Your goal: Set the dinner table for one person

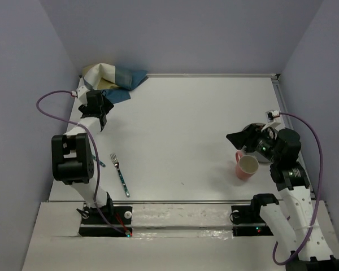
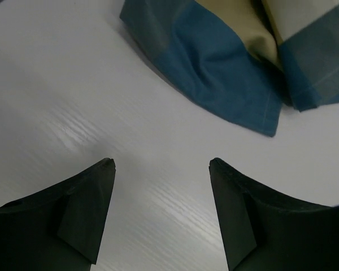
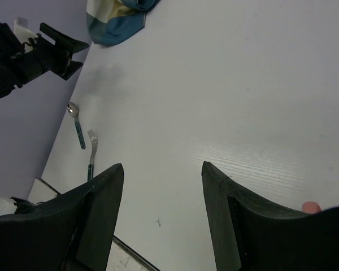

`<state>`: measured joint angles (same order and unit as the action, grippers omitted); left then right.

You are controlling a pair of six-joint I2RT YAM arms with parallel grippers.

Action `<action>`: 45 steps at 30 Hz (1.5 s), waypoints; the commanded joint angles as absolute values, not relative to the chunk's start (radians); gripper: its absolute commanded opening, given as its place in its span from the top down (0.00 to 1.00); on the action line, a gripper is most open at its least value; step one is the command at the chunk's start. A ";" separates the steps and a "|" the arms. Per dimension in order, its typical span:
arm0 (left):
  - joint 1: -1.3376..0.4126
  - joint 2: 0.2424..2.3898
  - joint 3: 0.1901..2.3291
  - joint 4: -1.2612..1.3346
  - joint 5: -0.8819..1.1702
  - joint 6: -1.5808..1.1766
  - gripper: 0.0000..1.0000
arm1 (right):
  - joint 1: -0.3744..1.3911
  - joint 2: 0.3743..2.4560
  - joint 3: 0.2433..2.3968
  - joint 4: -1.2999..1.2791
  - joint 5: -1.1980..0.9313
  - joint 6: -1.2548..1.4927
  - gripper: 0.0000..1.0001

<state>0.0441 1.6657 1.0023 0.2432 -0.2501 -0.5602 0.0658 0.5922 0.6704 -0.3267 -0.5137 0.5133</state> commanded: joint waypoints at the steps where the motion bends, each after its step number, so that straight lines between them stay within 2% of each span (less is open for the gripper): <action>1: 0.081 1.770 1.120 0.287 -0.344 -0.563 0.22 | 0.061 0.617 0.658 -0.230 -0.561 0.515 0.37; 9: 0.144 2.011 1.363 0.215 -0.239 -0.586 0.23 | 0.061 0.666 0.644 -0.180 -0.575 0.522 0.37; 17: 0.160 2.184 1.649 0.043 -0.184 -0.601 0.25 | 0.141 0.721 0.655 -0.138 -0.519 0.528 0.38; 18: 0.161 2.216 1.672 0.029 -0.175 -0.598 0.33 | 0.141 0.730 0.657 -0.130 -0.517 0.532 0.38; 20: 0.161 2.238 1.719 0.002 -0.163 -0.598 0.37 | 0.152 0.741 0.658 -0.123 -0.505 0.532 0.38; 21: 0.161 2.247 1.726 0.002 -0.152 -0.603 0.43 | 0.161 0.756 0.661 -0.118 -0.500 0.534 0.38; 25: 0.161 2.256 1.729 0.002 -0.126 -0.611 0.48 | 0.190 0.784 0.670 -0.101 -0.472 0.534 0.38; 26: 0.160 2.258 1.727 0.002 -0.114 -0.617 0.57 | 0.190 0.794 0.672 -0.098 -0.462 0.535 0.38; 27: 0.160 2.260 1.724 0.002 -0.114 -0.618 0.57 | 0.201 0.798 0.672 -0.094 -0.457 0.535 0.38; 30: 0.163 2.267 1.707 0.005 -0.052 -0.618 0.92 | 0.224 0.808 0.678 -0.084 -0.431 0.537 0.38; 31: 0.158 2.267 1.706 0.006 -0.037 -0.617 0.98 | 0.233 0.811 0.677 -0.081 -0.414 0.535 0.38; 40: 0.005 2.105 1.462 0.187 0.072 -0.621 1.00 | 0.279 0.922 0.736 -0.090 -0.189 0.522 0.37; 45: -0.200 2.056 1.365 0.270 0.086 -0.626 1.00 | 0.288 0.994 0.782 -0.121 -0.075 0.488 0.37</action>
<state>-0.0654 2.1418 1.4208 0.1719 0.0238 -0.6216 0.2760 0.9581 0.7078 -0.1490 -0.2146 0.5228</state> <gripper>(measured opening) 0.025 0.633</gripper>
